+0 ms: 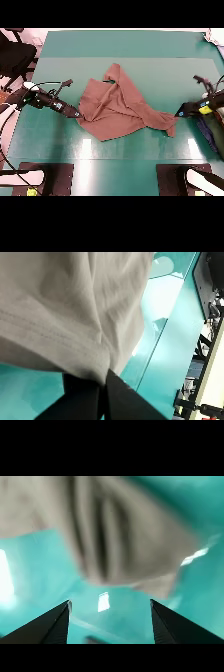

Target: Fold the shirts.

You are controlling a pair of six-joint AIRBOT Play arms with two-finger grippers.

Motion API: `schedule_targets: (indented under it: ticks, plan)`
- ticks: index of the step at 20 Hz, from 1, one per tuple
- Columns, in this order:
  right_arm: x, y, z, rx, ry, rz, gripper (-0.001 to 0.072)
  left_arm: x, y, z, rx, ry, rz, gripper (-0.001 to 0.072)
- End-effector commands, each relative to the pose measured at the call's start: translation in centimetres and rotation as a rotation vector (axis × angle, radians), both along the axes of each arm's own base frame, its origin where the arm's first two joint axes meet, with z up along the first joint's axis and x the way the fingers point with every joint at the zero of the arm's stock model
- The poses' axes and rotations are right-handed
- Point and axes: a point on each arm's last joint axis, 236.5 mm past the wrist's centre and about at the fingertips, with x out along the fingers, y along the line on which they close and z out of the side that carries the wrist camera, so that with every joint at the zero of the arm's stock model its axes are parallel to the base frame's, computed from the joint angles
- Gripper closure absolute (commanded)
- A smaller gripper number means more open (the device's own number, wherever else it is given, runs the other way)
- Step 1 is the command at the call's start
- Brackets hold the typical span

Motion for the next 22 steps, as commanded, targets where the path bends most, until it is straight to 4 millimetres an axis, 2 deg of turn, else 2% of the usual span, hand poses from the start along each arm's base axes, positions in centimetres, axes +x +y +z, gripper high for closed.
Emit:
schedule_targets:
  ticks: [1,4,7,10,12,13,15,16,17,20,22]
  plan:
    - [-2.5,3.9,-0.6,0.110,0.046,-0.021,0.0163,0.1,0.0,0.4,-0.002,-0.002,-0.003,0.0686]
    - [-3.4,4.0,0.0,-0.021,-0.101,0.060,0.0162,0.1,0.0,0.4,-0.003,-0.001,-0.005,0.0686]
    - [-5.0,3.6,2.0,-0.239,-0.330,0.397,0.0163,0.1,0.0,0.4,-0.002,-0.002,-0.003,0.0686]
    - [-4.9,4.9,3.2,-0.417,-0.560,0.670,0.0163,0.1,0.0,0.4,-0.002,-0.003,-0.003,0.0686]
    - [-5.6,6.0,1.9,-0.509,-0.599,0.876,0.0154,0.2,0.0,0.4,-0.002,-0.003,-0.002,0.0686]
    - [-6.0,6.6,0.7,-0.557,-0.594,0.974,0.0101,0.1,0.0,0.4,-0.002,-0.003,-0.003,0.0686]
    - [-5.9,7.6,-1.7,-0.670,-0.592,1.102,0.0083,0.1,0.0,0.4,-0.003,-0.001,-0.005,0.0685]
    - [-5.6,8.3,-2.9,-0.721,-0.596,1.152,0.0045,0.1,0.0,0.4,-0.003,0.001,-0.003,0.0685]
    - [-5.2,8.8,-3.9,-0.771,-0.604,1.178,0.0014,0.1,0.0,0.4,-0.003,0.000,-0.003,0.0685]
    - [-3.6,9.4,-6.3,-0.897,-0.582,1.151,0.0015,0.1,0.0,0.4,-0.003,0.001,-0.004,0.0685]
    - [-2.5,9.5,-7.4,-0.919,-0.546,1.106,0.0024,0.1,0.0,0.4,-0.003,0.000,-0.004,0.0685]
